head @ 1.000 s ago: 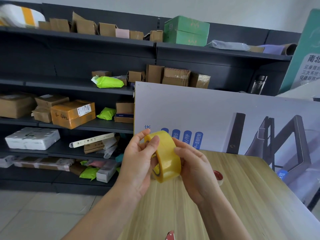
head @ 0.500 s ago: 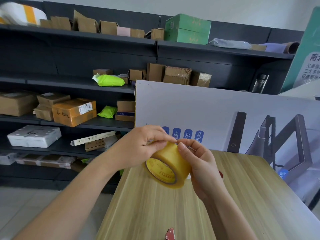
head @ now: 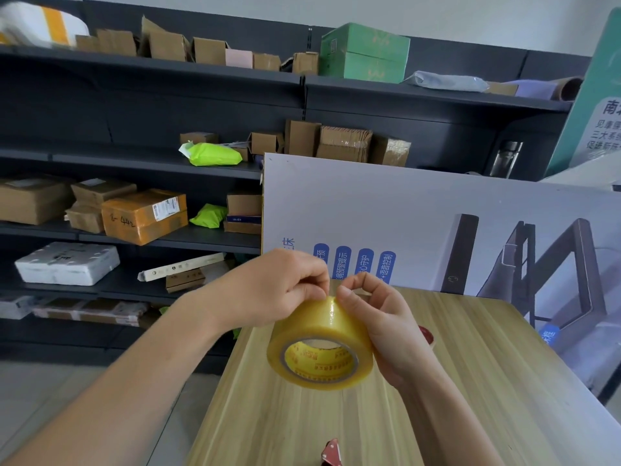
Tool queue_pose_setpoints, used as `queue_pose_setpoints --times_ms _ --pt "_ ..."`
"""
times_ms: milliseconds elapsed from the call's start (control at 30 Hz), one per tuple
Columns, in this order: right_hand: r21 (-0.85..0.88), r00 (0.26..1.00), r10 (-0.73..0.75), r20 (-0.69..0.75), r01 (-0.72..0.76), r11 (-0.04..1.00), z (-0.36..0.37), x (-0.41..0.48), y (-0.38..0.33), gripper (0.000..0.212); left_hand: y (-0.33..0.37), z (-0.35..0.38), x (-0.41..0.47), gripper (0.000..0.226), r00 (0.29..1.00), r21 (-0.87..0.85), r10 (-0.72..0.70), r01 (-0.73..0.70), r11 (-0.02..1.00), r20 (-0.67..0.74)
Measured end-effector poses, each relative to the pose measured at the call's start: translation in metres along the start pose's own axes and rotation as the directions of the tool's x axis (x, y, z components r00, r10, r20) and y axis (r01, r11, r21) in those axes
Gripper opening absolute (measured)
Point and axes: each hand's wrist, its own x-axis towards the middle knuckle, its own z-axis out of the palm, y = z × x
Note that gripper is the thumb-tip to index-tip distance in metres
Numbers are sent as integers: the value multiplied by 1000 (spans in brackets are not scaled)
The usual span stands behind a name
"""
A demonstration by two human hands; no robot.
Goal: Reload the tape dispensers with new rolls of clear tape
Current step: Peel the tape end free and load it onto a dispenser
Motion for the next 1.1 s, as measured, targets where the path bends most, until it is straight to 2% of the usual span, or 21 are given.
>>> queue_pose_setpoints --times_ms 100,233,367,500,633,700,833,967,1100 --pt "25 999 24 23 -25 999 -2 0 0 19 -2 10 -2 25 999 53 30 -27 998 -45" --pt "109 996 80 25 -83 991 -6 4 -1 21 -8 27 -7 13 951 22 145 -144 989 -272" --pt "75 994 105 37 -107 991 -8 6 -1 24 -11 35 -12 11 933 -16 115 -128 992 -342" --pt "72 989 131 66 -136 988 -8 8 1 23 -12 36 -13 10 947 -147 40 -91 985 -320" --pt "112 987 141 72 -149 982 -6 9 3 22 -19 26 -12 17 984 -276 9 -59 959 -177" --pt "117 987 148 69 -156 981 -6 10 3 22 -21 22 -11 15 991 -297 -9 -32 954 -136" --pt "111 983 172 64 -178 978 -3 13 8 21 -21 25 -8 18 984 -210 -1 -37 977 -176" --pt "106 986 161 -35 -157 982 -1 18 16 18 -21 36 -7 15 960 -172 -35 -14 985 -279" --pt "-90 975 -39 -219 20 996 10 17 33 38 -24 46 -3 14 885 -244 -165 61 968 -434"
